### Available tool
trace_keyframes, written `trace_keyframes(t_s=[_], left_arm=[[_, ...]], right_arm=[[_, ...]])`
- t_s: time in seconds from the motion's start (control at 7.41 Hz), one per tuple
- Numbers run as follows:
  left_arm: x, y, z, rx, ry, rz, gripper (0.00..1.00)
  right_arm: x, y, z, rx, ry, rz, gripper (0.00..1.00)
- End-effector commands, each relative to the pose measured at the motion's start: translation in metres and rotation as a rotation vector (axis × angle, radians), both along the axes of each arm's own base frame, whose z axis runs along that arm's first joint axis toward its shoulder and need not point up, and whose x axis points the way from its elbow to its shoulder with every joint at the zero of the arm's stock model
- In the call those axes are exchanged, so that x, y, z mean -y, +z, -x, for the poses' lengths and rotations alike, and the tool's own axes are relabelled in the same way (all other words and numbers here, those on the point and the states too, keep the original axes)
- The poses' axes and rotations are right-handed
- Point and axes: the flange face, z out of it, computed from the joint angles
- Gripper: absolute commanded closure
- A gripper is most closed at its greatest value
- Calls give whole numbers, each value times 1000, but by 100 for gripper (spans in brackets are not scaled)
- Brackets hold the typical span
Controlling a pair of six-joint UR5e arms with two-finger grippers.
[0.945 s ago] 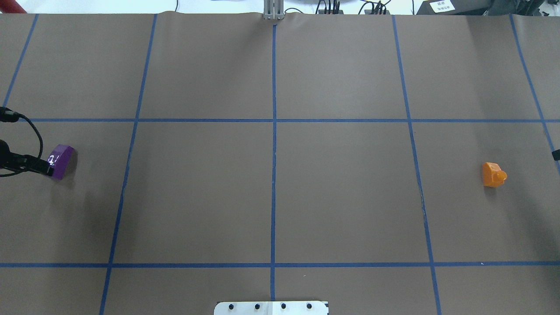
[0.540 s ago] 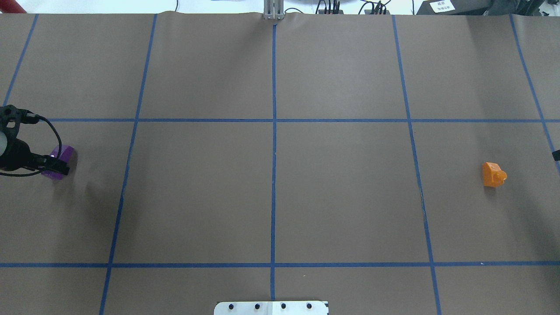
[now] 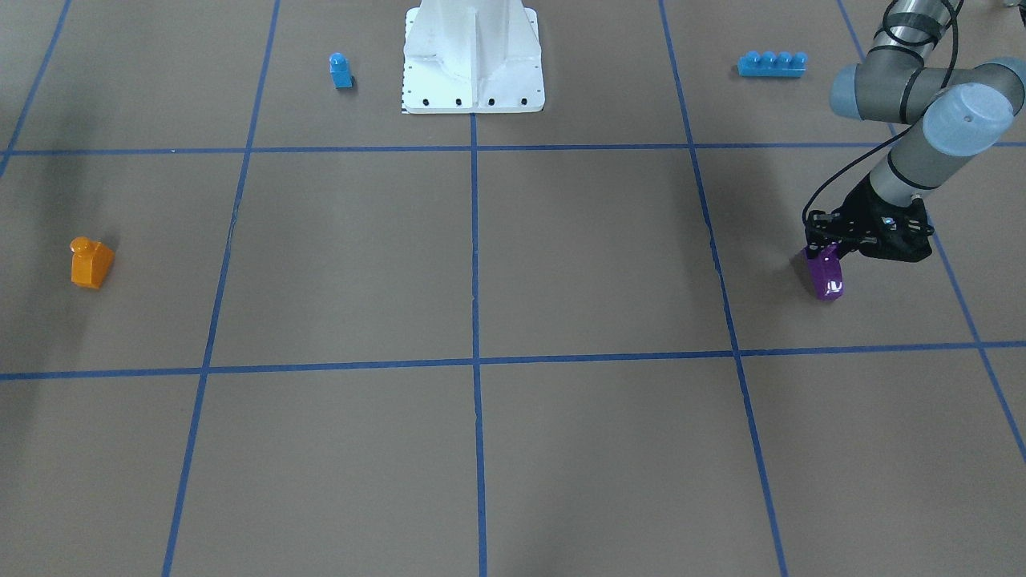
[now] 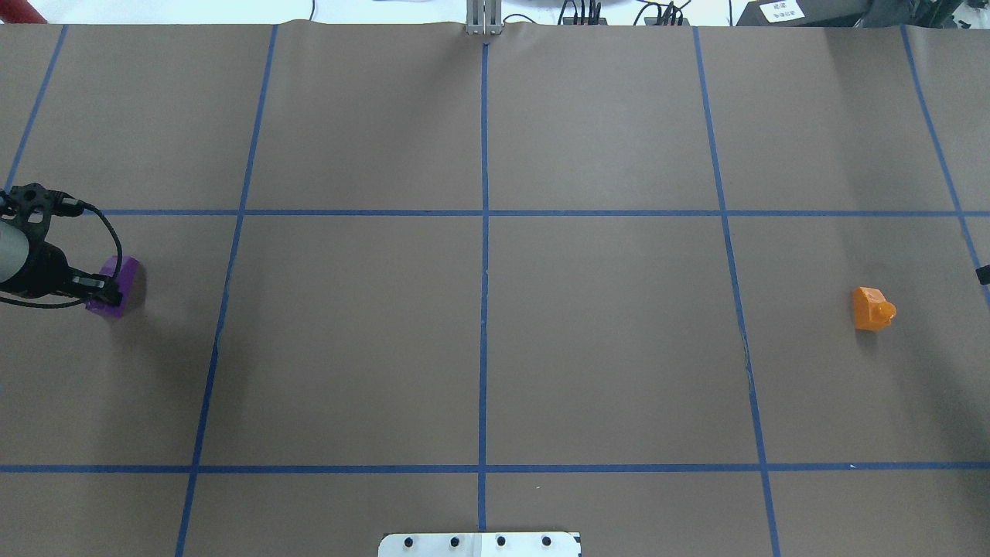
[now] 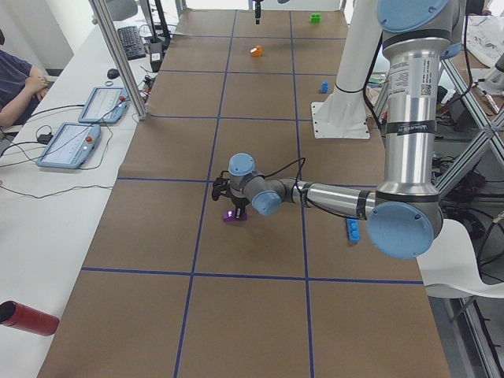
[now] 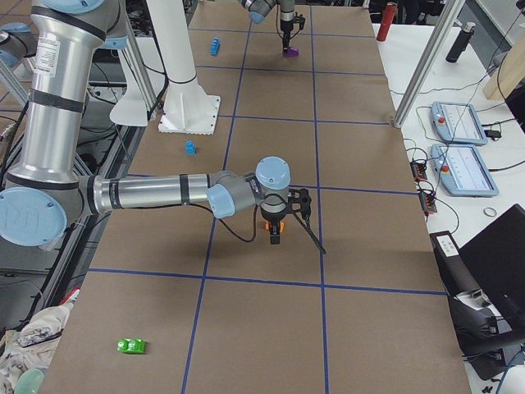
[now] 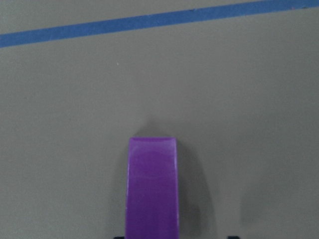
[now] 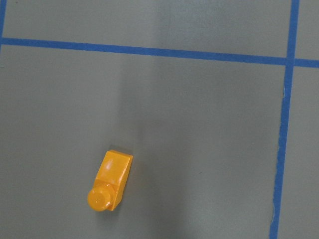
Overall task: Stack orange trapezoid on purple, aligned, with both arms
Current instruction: 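Lower the left gripper onto the purple trapezoid block and grasp it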
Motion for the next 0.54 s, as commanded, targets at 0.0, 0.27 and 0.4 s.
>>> trace_keyframes(t_s=[0.0, 0.27, 0.4], left_arm=[[8, -30, -7, -33, -10, -25, 100], [23, -72, -23, -91, -52, -26, 100], [24, -100, -53, -130, -48, -16, 100]], right_arm=[[0, -1, 0, 1, 0, -2, 0], [0, -1, 0, 2, 0, -4, 0], [0, -1, -1, 2, 0, -5, 0]])
